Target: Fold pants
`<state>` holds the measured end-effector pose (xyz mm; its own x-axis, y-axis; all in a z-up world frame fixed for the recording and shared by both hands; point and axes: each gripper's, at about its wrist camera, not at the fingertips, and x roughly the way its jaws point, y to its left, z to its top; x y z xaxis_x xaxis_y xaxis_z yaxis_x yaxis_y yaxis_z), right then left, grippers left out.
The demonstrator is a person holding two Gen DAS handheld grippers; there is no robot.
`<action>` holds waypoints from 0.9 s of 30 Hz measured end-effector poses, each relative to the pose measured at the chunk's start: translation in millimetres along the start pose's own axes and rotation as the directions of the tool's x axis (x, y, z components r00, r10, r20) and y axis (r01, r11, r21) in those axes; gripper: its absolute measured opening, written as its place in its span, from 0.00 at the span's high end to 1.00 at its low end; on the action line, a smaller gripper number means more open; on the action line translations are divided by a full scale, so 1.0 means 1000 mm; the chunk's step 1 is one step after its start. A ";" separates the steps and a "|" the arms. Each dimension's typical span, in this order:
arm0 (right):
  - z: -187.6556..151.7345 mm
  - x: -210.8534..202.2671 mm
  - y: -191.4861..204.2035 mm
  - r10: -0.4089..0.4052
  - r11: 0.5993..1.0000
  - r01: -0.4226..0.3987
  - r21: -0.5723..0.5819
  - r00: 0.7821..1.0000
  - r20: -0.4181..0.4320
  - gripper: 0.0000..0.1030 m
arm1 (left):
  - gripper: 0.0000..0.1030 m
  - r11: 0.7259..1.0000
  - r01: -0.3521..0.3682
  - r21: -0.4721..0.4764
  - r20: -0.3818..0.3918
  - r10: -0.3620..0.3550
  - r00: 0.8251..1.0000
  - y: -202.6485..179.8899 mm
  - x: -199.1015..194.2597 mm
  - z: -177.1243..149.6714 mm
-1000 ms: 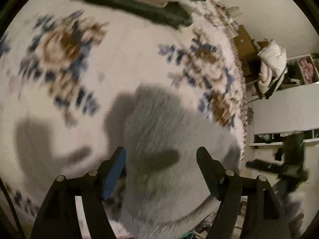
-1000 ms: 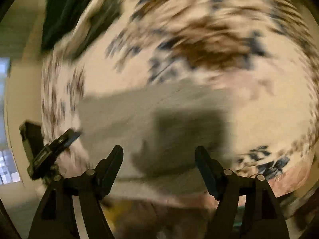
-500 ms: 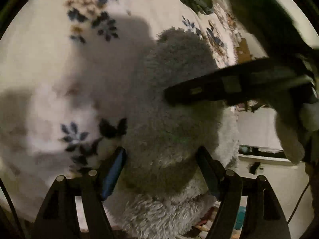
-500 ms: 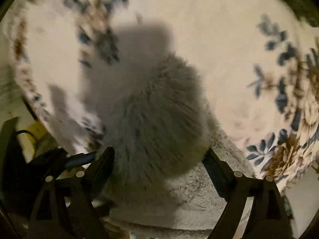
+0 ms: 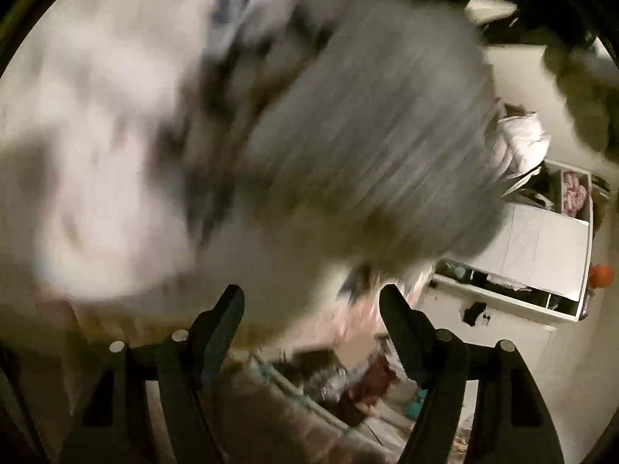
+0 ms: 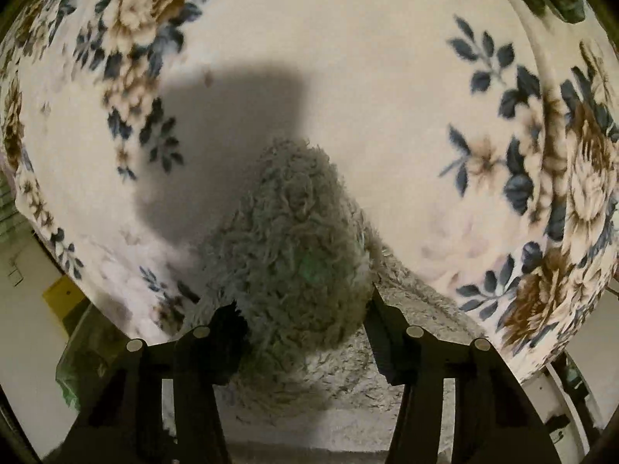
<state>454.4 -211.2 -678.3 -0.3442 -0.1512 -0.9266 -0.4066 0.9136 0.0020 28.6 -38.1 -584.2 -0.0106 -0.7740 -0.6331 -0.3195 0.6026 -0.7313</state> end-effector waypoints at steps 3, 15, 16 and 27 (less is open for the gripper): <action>0.001 0.000 -0.001 0.026 1.000 -0.026 -0.003 1.000 -0.012 0.44 | 0.32 0.997 0.032 -0.071 0.024 -0.031 0.999 0.000 -0.009 -0.007; -0.002 -0.003 0.023 -0.031 0.997 0.030 -0.066 0.999 -0.024 0.29 | 0.26 0.931 0.179 -0.319 0.156 -0.135 0.979 0.011 -0.050 0.092; -0.002 -0.003 0.024 -0.038 0.997 0.036 -0.070 0.999 -0.019 0.29 | 0.26 0.933 0.157 -0.323 0.131 -0.121 0.984 0.010 -0.042 0.094; -0.085 -0.052 -0.024 0.169 0.977 -0.192 0.095 0.963 0.211 0.29 | 0.26 0.944 0.102 -0.312 0.054 -0.089 0.995 0.001 -0.046 0.081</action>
<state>410.3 -257.8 -598.4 -0.2219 0.0884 -0.9711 -0.2508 0.9572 0.1444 105.6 13.5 -576.4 0.0690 -0.8130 -0.5781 -0.5989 0.4297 -0.6758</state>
